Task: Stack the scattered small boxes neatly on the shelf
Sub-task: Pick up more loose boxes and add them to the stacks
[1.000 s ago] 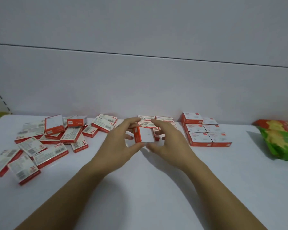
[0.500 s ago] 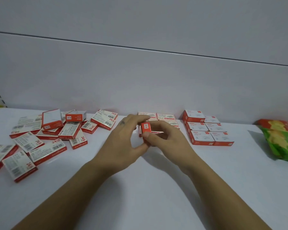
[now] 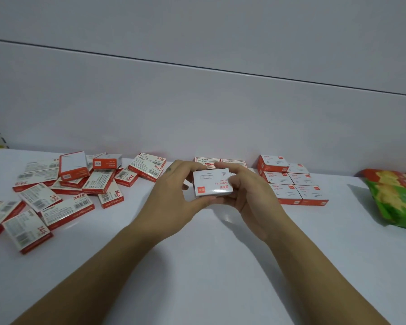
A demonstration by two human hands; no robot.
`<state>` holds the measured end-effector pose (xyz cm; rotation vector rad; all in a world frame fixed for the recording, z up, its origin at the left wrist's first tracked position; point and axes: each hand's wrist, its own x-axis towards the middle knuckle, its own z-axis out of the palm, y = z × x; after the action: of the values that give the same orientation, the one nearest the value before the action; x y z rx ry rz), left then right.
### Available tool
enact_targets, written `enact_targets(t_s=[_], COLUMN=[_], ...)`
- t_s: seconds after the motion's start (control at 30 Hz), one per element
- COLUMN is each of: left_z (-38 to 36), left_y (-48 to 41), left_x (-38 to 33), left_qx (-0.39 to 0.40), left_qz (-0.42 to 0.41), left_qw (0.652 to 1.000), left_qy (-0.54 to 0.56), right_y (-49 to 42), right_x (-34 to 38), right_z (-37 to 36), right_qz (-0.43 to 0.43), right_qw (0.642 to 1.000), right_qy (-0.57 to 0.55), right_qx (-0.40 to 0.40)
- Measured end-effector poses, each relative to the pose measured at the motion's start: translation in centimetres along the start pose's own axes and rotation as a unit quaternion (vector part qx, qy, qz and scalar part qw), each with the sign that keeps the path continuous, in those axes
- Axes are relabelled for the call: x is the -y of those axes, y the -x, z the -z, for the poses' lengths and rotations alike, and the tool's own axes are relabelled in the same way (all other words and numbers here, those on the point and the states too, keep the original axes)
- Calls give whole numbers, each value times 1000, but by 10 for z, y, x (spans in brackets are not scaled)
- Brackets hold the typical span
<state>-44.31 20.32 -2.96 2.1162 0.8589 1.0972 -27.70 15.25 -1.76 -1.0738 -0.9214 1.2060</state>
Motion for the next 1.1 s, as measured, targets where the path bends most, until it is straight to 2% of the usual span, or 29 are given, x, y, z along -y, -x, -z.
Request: enact_targets(t_s=[0.17, 0.27, 0.53, 0.63, 0.73, 0.87, 1.0, 1.1], left_z=[0, -2, 1, -1, -4, -4, -2, -5], left_y=[0, -1, -3, -3, -4, -3, -2, 0], left_x=[1, 2, 4, 4, 4, 1, -2, 0], left_qx=[-5, -6, -4, -4, -9, -15, 25, 59], left_qz=[52, 67, 48, 62, 98, 88, 58, 66], left_qw=[997, 995, 996, 991, 977, 970, 969, 973], left_qy=[59, 78, 71, 119, 191, 227, 238, 214], right_y=[1, 1, 0, 0, 0, 2, 2, 2], right_x=[-1, -2, -1, 1, 3, 0, -3, -5], right_z=[-1, 0, 4, 6, 8, 9, 3, 0], right_qz=[22, 26, 41, 32, 29, -3, 27, 33], right_qw=[995, 993, 997, 999, 998, 994, 994, 995], right_qy=[87, 103, 61, 36, 56, 65, 59, 66], right_qx=[-38, -51, -11, 13, 20, 87, 85, 70])
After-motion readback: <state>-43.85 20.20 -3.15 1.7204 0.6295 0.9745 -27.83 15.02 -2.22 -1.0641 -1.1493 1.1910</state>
